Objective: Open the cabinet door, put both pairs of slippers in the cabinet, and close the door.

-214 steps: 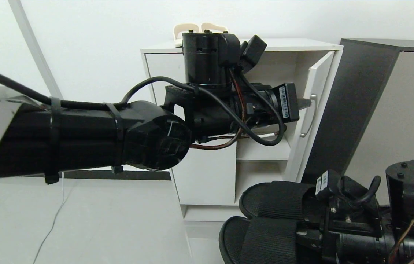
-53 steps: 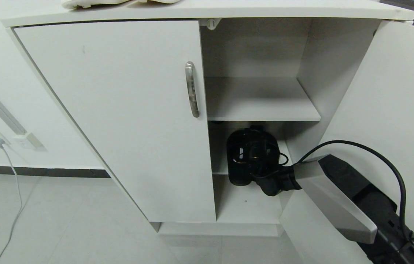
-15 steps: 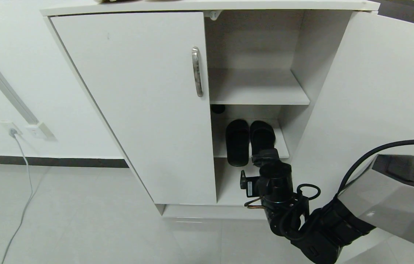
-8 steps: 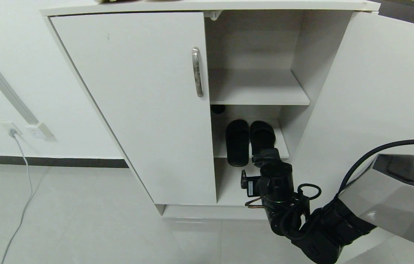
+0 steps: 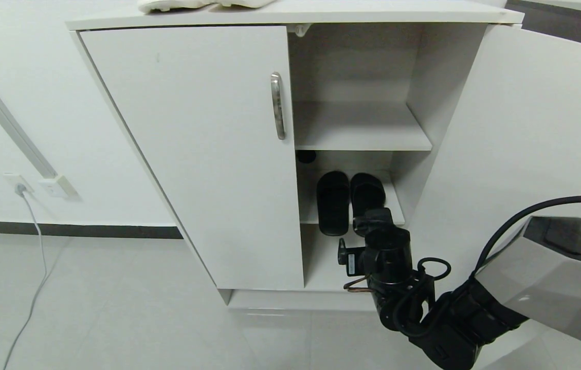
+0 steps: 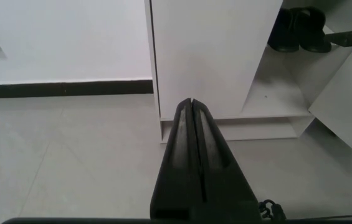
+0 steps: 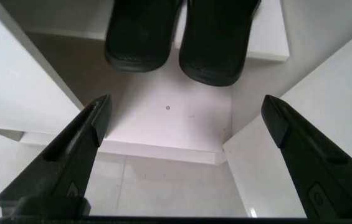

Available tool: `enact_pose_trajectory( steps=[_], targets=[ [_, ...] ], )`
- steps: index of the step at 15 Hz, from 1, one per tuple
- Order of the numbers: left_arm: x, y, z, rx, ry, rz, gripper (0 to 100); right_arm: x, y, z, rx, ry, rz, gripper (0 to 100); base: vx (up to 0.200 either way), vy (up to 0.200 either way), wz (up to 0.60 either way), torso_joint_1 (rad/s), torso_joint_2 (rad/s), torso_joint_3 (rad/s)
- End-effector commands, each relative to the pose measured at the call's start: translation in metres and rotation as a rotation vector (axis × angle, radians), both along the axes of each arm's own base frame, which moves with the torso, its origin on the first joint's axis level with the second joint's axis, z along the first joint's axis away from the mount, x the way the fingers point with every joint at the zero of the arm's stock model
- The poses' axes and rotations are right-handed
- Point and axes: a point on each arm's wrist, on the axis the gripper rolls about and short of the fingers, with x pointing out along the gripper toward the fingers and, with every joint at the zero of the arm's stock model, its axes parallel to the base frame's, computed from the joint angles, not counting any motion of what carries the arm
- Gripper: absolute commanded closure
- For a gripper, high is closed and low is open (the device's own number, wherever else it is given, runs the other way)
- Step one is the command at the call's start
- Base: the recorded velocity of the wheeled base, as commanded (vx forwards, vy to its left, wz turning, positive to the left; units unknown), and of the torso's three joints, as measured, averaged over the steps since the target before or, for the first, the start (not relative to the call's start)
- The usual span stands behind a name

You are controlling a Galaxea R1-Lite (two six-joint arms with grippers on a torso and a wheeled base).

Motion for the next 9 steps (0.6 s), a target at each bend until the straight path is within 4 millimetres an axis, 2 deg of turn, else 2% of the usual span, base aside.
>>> enact_pose_trajectory(
  steps=[1,7,9],
  targets=[
    [0.0001,0.0000,0.0000,0.000,0.002,-0.001,100,-0.0004,0.0010,0.0005,0.006,-0.007,0.003,0,0.000,0.000,0.00,0.007,0.00,0.173],
    [0.0001,-0.0001,0.0000,0.006,0.001,-0.001,100,-0.0008,0.0007,-0.0005,0.005,-0.007,0.003,0,0.000,0.000,0.00,0.004,0.00,0.194],
    [0.0001,0.0000,0.0000,0.004,0.002,-0.003,100,-0.0007,0.0007,-0.0011,0.004,-0.006,0.003,0,0.000,0.000,0.00,0.000,0.00,0.083]
  ],
)
